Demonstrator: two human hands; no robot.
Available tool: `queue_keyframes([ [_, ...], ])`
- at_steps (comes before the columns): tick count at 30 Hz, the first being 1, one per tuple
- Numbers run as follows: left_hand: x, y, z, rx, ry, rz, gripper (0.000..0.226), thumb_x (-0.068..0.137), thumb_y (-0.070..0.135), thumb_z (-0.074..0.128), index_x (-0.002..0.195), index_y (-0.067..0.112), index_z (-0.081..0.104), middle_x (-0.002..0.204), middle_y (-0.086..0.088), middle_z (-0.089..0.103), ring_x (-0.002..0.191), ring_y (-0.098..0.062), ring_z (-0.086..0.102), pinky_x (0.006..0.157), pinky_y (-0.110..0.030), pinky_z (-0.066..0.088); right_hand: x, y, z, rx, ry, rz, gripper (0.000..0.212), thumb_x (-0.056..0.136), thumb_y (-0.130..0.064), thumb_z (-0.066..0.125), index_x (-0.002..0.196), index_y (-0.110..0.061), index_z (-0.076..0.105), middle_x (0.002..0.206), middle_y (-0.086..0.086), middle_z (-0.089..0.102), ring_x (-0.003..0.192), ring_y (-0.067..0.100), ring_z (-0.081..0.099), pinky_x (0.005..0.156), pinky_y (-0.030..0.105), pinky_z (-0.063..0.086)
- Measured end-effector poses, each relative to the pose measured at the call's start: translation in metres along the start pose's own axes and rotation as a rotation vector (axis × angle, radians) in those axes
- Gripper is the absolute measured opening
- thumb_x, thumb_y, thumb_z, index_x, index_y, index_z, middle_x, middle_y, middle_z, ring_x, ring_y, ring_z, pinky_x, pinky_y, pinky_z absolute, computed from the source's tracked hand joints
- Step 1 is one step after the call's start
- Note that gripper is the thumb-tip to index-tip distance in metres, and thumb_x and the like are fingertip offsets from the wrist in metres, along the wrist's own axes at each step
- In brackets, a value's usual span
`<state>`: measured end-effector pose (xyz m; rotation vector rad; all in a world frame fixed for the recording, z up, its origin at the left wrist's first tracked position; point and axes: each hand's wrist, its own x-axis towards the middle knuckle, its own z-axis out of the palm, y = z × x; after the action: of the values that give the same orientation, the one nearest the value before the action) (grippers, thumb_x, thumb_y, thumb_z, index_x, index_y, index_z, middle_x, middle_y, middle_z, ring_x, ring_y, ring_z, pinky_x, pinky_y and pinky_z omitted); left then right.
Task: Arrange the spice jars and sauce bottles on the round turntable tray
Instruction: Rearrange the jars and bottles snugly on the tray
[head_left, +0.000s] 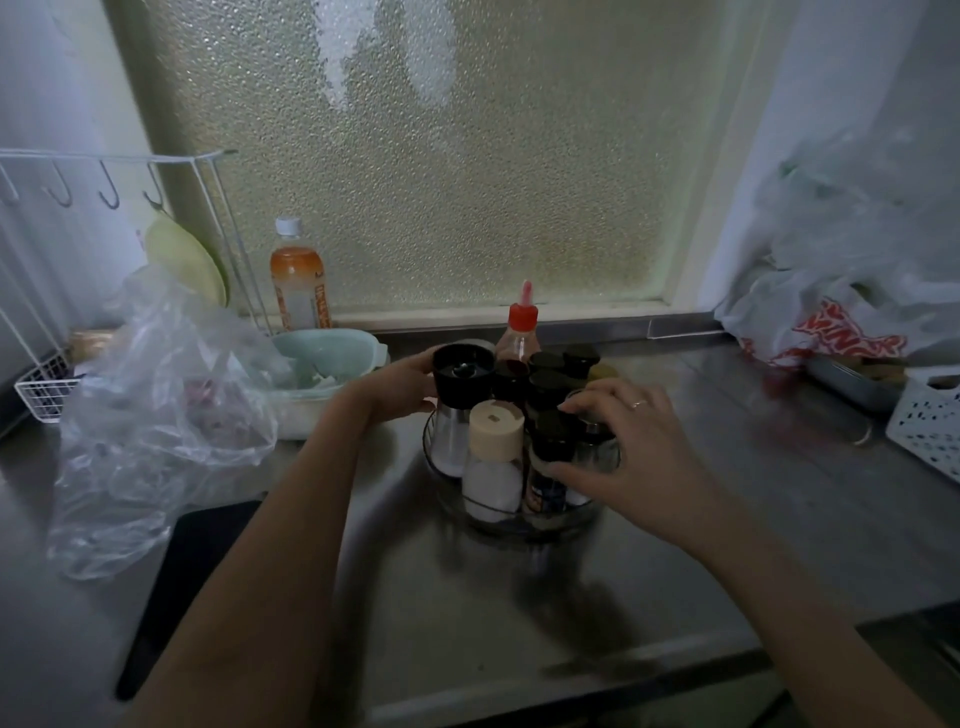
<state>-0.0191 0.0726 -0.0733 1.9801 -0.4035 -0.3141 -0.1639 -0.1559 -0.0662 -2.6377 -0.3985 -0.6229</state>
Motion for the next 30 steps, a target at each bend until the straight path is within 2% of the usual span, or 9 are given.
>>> queue_keyframes([
  [4, 0.0, 0.002, 0.01, -0.031, 0.033, 0.161, 0.039, 0.089, -0.007, 0.049, 0.12, 0.017, 0.049, 0.095, 0.008, 0.061, 0.081, 0.009, 0.063, 0.068, -0.007, 0.049, 0.006, 0.001, 0.005, 0.016, 0.014, 0.043, 0.051, 0.068, -0.052, 0.071, 0.109, -0.025, 0.058, 0.117, -0.009, 0.047, 0.098, 0.003, 0.024, 0.085, 0.023, 0.03],
  [7, 0.001, -0.012, 0.015, -0.094, 0.208, 0.2, 0.036, 0.089, -0.003, 0.051, 0.125, 0.005, 0.052, 0.112, -0.007, 0.063, 0.104, -0.016, 0.061, 0.088, -0.025, 0.051, 0.006, 0.003, 0.007, 0.057, 0.029, 0.048, 0.046, 0.068, -0.048, 0.074, 0.105, -0.025, 0.059, 0.114, -0.009, 0.047, 0.1, 0.004, 0.027, 0.084, 0.023, 0.03],
  [12, -0.015, 0.004, 0.007, -0.576, 0.513, 0.291, 0.024, 0.088, 0.013, 0.06, 0.111, 0.011, 0.057, 0.092, -0.001, 0.063, 0.087, -0.016, 0.061, 0.082, -0.033, 0.05, 0.007, 0.0, 0.008, 0.061, 0.048, 0.042, 0.046, 0.066, -0.049, 0.075, 0.102, -0.024, 0.06, 0.108, -0.012, 0.044, 0.099, 0.006, 0.03, 0.083, 0.024, 0.029],
  [15, -0.039, 0.028, -0.003, -0.541, 0.701, 0.38, 0.029, 0.08, 0.025, 0.068, 0.107, 0.018, 0.061, 0.097, 0.001, 0.065, 0.091, -0.012, 0.063, 0.083, -0.028, 0.051, 0.009, -0.004, 0.007, 0.121, 0.057, 0.052, 0.042, 0.062, -0.052, 0.074, 0.094, -0.028, 0.061, 0.102, -0.012, 0.053, 0.098, 0.01, 0.041, 0.084, 0.029, 0.039],
  [17, -0.059, 0.042, -0.002, -0.449, 0.797, 0.466, 0.028, 0.078, 0.023, 0.07, 0.105, 0.018, 0.062, 0.1, 0.0, 0.067, 0.095, -0.012, 0.063, 0.08, -0.022, 0.05, 0.013, -0.008, 0.003, 0.25, 0.097, 0.092, 0.038, 0.063, -0.046, 0.076, 0.093, -0.03, 0.06, 0.097, -0.01, 0.059, 0.093, 0.009, 0.049, 0.08, 0.021, 0.043],
  [19, -0.081, 0.053, 0.001, -0.403, 0.824, 0.55, 0.02, 0.081, 0.019, 0.069, 0.099, 0.025, 0.063, 0.096, 0.004, 0.067, 0.092, -0.007, 0.064, 0.077, -0.018, 0.049, 0.018, -0.013, -0.003, 0.325, 0.087, 0.113, 0.038, 0.065, -0.04, 0.079, 0.095, -0.03, 0.059, 0.094, -0.01, 0.062, 0.086, 0.003, 0.051, 0.072, 0.013, 0.04],
  [23, -0.112, 0.059, 0.012, -0.336, 0.74, 0.556, 0.023, 0.077, 0.027, 0.071, 0.098, 0.023, 0.064, 0.094, 0.002, 0.069, 0.089, -0.01, 0.066, 0.074, -0.022, 0.053, 0.026, -0.023, 0.0, 0.237, -0.044, 0.076, 0.045, 0.062, -0.038, 0.081, 0.102, -0.031, 0.061, 0.088, -0.018, 0.057, 0.075, -0.001, 0.049, 0.079, 0.031, 0.044],
  [26, -0.125, 0.056, 0.027, -0.288, 0.676, 0.505, 0.036, 0.069, 0.04, 0.072, 0.1, 0.022, 0.066, 0.097, -0.001, 0.071, 0.095, -0.021, 0.067, 0.08, -0.034, 0.055, 0.028, -0.025, 0.009, 0.19, -0.112, 0.062, 0.048, 0.067, -0.035, 0.078, 0.112, -0.03, 0.06, 0.098, -0.012, 0.059, 0.088, 0.009, 0.054, 0.087, 0.037, 0.045],
  [30, -0.13, 0.051, 0.047, -0.287, 0.633, 0.454, 0.04, 0.063, 0.042, 0.074, 0.097, 0.022, 0.066, 0.094, 0.002, 0.072, 0.093, -0.02, 0.067, 0.078, -0.03, 0.055, 0.031, -0.026, 0.016, 0.189, -0.062, 0.038, 0.047, 0.072, -0.034, 0.074, 0.117, -0.031, 0.059, 0.112, -0.003, 0.066, 0.105, 0.019, 0.057, 0.087, 0.037, 0.042],
])
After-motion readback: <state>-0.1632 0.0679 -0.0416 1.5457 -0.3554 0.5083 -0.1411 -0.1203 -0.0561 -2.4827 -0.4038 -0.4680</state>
